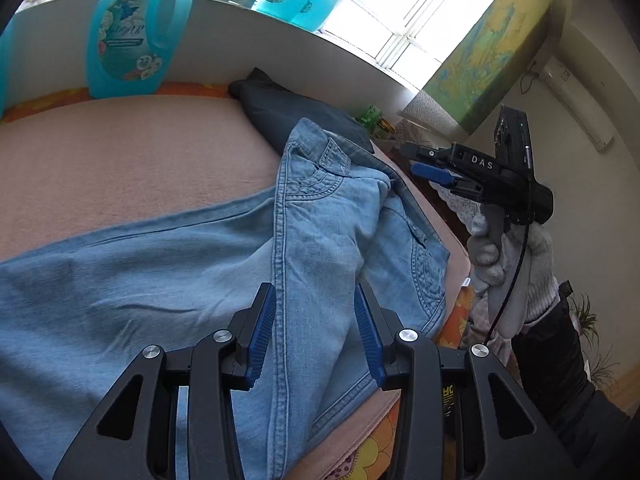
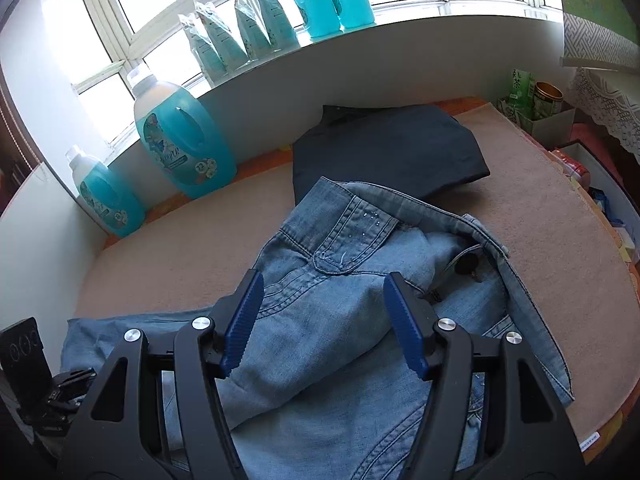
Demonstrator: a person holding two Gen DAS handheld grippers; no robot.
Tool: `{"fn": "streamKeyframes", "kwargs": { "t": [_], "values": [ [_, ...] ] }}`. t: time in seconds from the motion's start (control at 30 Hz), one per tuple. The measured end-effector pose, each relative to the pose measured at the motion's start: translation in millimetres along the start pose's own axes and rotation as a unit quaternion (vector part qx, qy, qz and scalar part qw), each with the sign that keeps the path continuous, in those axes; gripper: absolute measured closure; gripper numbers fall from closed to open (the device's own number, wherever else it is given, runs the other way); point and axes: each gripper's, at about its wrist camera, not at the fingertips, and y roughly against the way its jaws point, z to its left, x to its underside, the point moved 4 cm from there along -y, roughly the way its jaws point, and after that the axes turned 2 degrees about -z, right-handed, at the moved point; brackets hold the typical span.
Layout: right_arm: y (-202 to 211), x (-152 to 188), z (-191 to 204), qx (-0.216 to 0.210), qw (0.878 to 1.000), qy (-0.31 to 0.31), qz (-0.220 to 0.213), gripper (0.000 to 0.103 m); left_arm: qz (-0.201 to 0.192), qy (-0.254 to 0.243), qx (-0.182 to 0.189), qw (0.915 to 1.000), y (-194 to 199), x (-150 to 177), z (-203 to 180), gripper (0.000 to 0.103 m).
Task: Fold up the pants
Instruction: 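Grasp the jeans' waistband with the left gripper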
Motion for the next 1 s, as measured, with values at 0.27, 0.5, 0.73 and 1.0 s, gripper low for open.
{"fn": "streamKeyframes", "kwargs": {
  "t": [0.27, 0.5, 0.73, 1.0],
  "values": [
    [-87.1, -31.9, 53.0, 0.043, 0.993, 0.005, 0.108, 0.037, 0.035, 0.02, 0.019, 0.999, -22.6, 19.9, 9.9, 0.064],
    [-141.6, -37.9, 81.2, 0.149, 0.975, 0.062, 0.15, 0.037, 0.048, 0.057, 0.042, 0.9963, -21.8, 36.5, 30.0, 0.064],
    [-178.4, -27.8, 78.7, 0.23, 0.951, 0.101, 0.183, 0.037, 0.049, 0.063, 0.072, 0.9942, -18.8, 44.6, 30.3, 0.065],
    [-188.2, -12.3, 68.7, 0.261, 0.935, 0.131, 0.203, 0.049, 0.051, 0.029, 0.067, 0.996, -19.5, 43.8, 19.8, 0.082]
  ]
}}
